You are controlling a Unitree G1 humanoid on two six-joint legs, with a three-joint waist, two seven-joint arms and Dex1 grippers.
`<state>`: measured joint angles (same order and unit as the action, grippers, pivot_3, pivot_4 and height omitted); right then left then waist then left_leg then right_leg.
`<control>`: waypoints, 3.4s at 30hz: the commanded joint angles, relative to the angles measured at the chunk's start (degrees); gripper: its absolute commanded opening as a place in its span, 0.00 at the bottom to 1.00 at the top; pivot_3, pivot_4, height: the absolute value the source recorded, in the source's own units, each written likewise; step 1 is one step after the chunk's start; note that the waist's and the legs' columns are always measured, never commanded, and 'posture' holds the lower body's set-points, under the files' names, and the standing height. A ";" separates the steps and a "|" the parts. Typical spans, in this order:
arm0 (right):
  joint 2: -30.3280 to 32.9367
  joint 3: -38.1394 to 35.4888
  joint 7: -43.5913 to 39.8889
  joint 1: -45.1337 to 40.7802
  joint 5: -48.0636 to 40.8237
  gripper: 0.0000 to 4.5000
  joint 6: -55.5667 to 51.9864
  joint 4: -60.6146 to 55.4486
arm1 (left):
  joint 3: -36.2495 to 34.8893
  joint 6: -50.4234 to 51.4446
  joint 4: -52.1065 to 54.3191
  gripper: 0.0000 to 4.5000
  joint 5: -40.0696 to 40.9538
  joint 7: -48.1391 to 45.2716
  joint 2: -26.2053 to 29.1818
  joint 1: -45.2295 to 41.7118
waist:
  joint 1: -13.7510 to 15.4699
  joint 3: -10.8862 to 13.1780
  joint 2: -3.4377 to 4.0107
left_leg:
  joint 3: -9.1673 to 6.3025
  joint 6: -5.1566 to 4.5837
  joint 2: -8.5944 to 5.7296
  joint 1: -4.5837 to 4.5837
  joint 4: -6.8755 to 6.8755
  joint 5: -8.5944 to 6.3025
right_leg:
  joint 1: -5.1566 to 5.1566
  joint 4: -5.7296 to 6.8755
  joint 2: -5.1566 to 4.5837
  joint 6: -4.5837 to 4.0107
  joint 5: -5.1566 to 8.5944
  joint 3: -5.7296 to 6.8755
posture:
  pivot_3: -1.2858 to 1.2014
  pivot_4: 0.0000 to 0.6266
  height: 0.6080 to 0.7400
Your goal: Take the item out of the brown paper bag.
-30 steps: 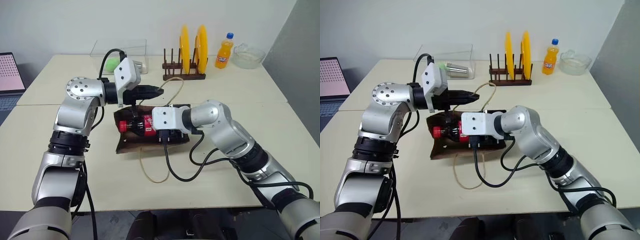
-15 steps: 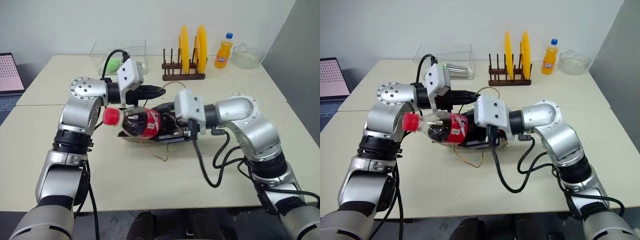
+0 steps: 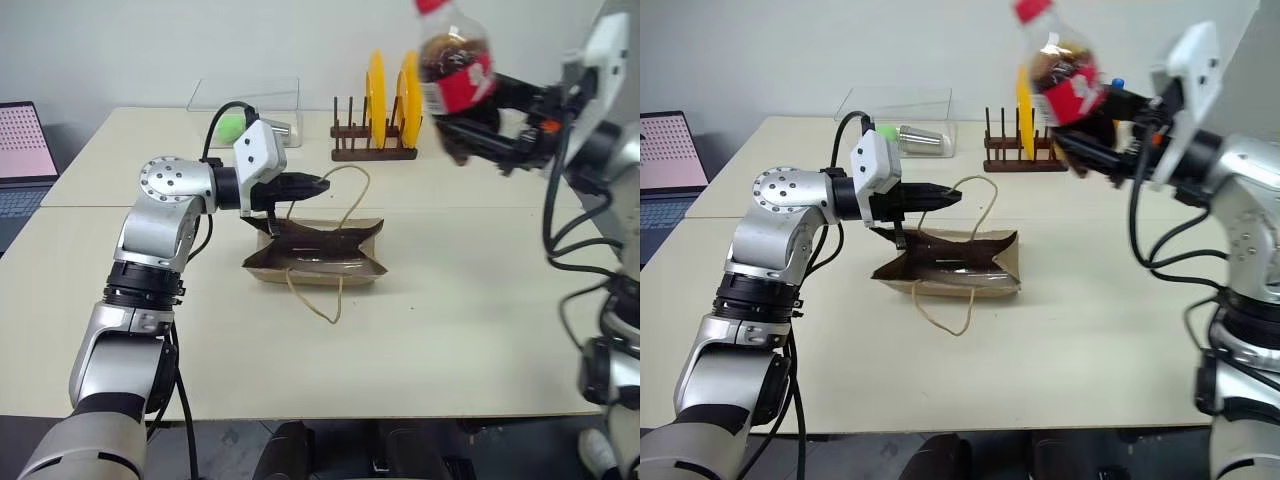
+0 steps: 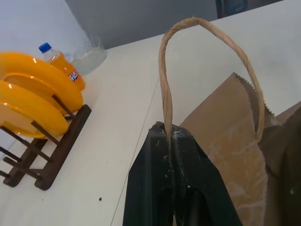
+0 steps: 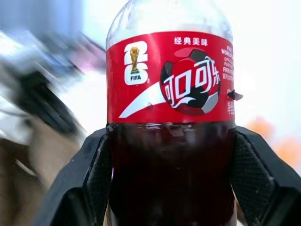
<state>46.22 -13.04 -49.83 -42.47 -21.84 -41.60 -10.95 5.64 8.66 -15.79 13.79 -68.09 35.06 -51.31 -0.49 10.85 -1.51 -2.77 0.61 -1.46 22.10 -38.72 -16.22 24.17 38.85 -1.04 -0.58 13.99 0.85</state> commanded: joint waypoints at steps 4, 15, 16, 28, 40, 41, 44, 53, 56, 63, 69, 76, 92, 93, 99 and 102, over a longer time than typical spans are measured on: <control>7.13 13.95 -0.01 9.90 18.59 0.67 21.23 17.42 | -0.90 -0.10 2.27 0.00 0.23 0.49 -0.06 -1.12 | -0.41 0.01 0.01 | 0.15 -0.01 0.04 -0.09 0.00 0.00 | -0.02 0.04 0.02 0.27 0.16 -0.10 | 0.52 0.24 1.00; 4.95 23.43 -4.24 4.29 28.03 0.67 40.32 39.32 | -0.70 -0.37 2.38 0.00 0.05 0.42 -0.50 -1.60 | -1.23 0.16 0.21 | 0.40 -0.01 0.13 -0.12 -0.02 0.02 | 0.02 0.10 0.06 0.28 0.16 -0.20 | 0.52 0.24 1.00; 4.88 23.49 -4.62 3.84 28.31 0.75 40.75 40.10 | -0.69 -0.37 2.43 0.00 0.05 0.46 -0.54 -1.59 | -1.22 0.16 0.21 | 0.40 -0.01 0.13 -0.12 -0.02 0.02 | 0.00 0.10 0.06 0.28 0.15 -0.21 | 0.52 0.24 1.00; 9.16 20.84 -12.40 2.79 26.41 0.98 40.58 37.20 | -0.21 -0.66 1.68 0.00 -0.49 0.79 -1.48 -1.96 | -1.11 0.16 0.22 | 0.40 0.00 0.10 -0.13 -0.04 0.02 | -0.01 0.09 0.04 0.04 0.00 -0.21 | 0.52 0.24 1.00; 7.51 0.85 -8.63 20.42 -1.92 0.98 10.05 -14.48 | 0.39 -2.28 -5.48 0.00 -2.80 2.42 -3.88 -6.07 | -0.94 0.17 0.21 | 0.23 0.01 0.12 -0.13 -0.08 0.02 | -0.10 0.09 0.03 0.34 0.18 -0.08 | 0.52 0.24 1.00; 5.17 0.11 -5.77 20.79 -3.78 0.98 8.02 -17.56 | 0.31 -2.33 -6.49 0.00 -3.12 3.03 -4.27 -6.71 | -0.88 0.17 0.20 | 0.23 0.01 0.12 -0.15 -0.10 0.02 | -0.11 0.10 0.03 0.35 0.17 -0.08 | 0.52 0.24 1.00; -4.58 -0.90 5.56 22.32 -9.13 0.98 2.72 -26.91 | 0.10 -2.63 -10.56 0.00 -4.92 6.91 -5.83 -8.79 | -0.54 0.13 0.14 | 0.15 0.02 0.11 -0.12 -0.12 0.03 | -0.12 0.09 0.03 0.36 0.17 -0.05 | 0.52 0.24 1.00; -16.45 5.36 22.07 26.92 -9.02 1.00 -1.10 -38.15 | -0.44 -4.30 -18.57 0.18 -6.79 10.03 -7.56 -11.98 | -0.09 0.13 0.14 | 0.11 0.03 0.05 -0.02 -0.10 0.03 | -0.04 0.08 -0.02 0.35 0.16 -0.03 | 0.52 0.24 1.00; -15.94 7.38 22.52 27.78 -7.92 1.00 -0.15 -37.98 | -0.45 -4.88 -19.88 0.38 -6.88 9.11 -7.27 -13.00 | -0.04 0.13 0.14 | 0.11 0.02 0.04 -0.03 -0.10 0.02 | -0.05 0.08 -0.02 0.36 0.17 -0.01 | 0.52 0.24 1.00; -13.07 8.76 19.21 27.44 -6.19 1.00 4.07 -34.11 | -2.76 -5.36 -15.70 0.86 -6.31 8.82 -2.85 -11.81 | -0.32 0.13 0.14 | 0.12 0.00 0.05 -0.05 -0.09 0.02 | -0.05 0.09 0.01 0.36 0.17 -0.01 | 0.52 0.24 1.00; -11.69 9.03 16.19 26.66 -5.24 1.00 8.99 -29.44 | -6.87 -1.70 -3.12 0.91 -3.64 7.90 4.02 -3.04 | -0.97 0.13 0.14 | 0.10 0.00 0.07 -0.09 -0.06 0.02 | -0.06 0.10 0.02 0.35 0.17 -0.02 | 0.52 0.24 1.00; -14.94 6.99 18.31 25.24 -4.41 1.00 14.44 -26.63 | -21.35 19.65 25.50 0.91 5.66 23.72 2.56 20.27 | -1.11 0.13 0.14 | 0.07 0.01 0.11 -0.10 -0.05 0.02 | -0.06 0.09 0.01 0.35 0.17 -0.05 | 0.52 0.24 1.00; -24.74 7.36 27.58 42.25 3.63 1.00 23.63 -27.90 | -18.22 17.92 49.30 0.91 -4.33 49.49 -13.85 50.85 | 0.69 -0.08 0.00 | 0.12 0.02 0.12 -0.31 -0.03 0.01 | -0.24 0.04 0.00 0.36 0.17 -0.08 | 0.52 0.24 1.00; -25.62 7.79 28.28 42.75 4.52 1.00 24.28 -27.59 | -17.97 18.04 49.40 0.91 -3.47 48.75 -13.62 51.11 | 0.65 -0.08 0.00 | 0.13 0.02 0.11 -0.31 -0.03 0.01 | -0.23 0.06 0.00 0.36 0.17 -0.09 | 0.52 0.24 1.00; -27.66 7.47 30.07 43.50 5.76 1.00 25.49 -26.73 | -17.02 17.87 49.61 0.91 -1.54 46.87 -12.61 49.60 | 0.55 -0.08 0.00 | 0.13 0.02 0.10 -0.30 -0.04 0.01 | -0.24 0.04 0.01 0.35 0.18 -0.08 | 0.52 0.24 1.00; -27.14 6.64 29.99 43.57 5.56 1.00 25.85 -26.35 | -16.15 18.71 50.04 0.91 -1.35 46.70 -12.07 48.67 | 0.54 -0.08 0.00 | 0.12 0.02 0.10 -0.30 -0.03 0.01 | -0.23 0.04 0.01 0.35 0.18 -0.07 | 0.52 0.24 1.00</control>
<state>18.75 -4.96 -19.99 1.17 -16.43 -17.18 -35.94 -11.17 27.53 31.31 12.09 -20.99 22.20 -1.56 0.04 10.77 -1.51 -2.65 0.63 -1.36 21.80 -38.75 -16.21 23.93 38.89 -1.03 -0.23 14.17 0.79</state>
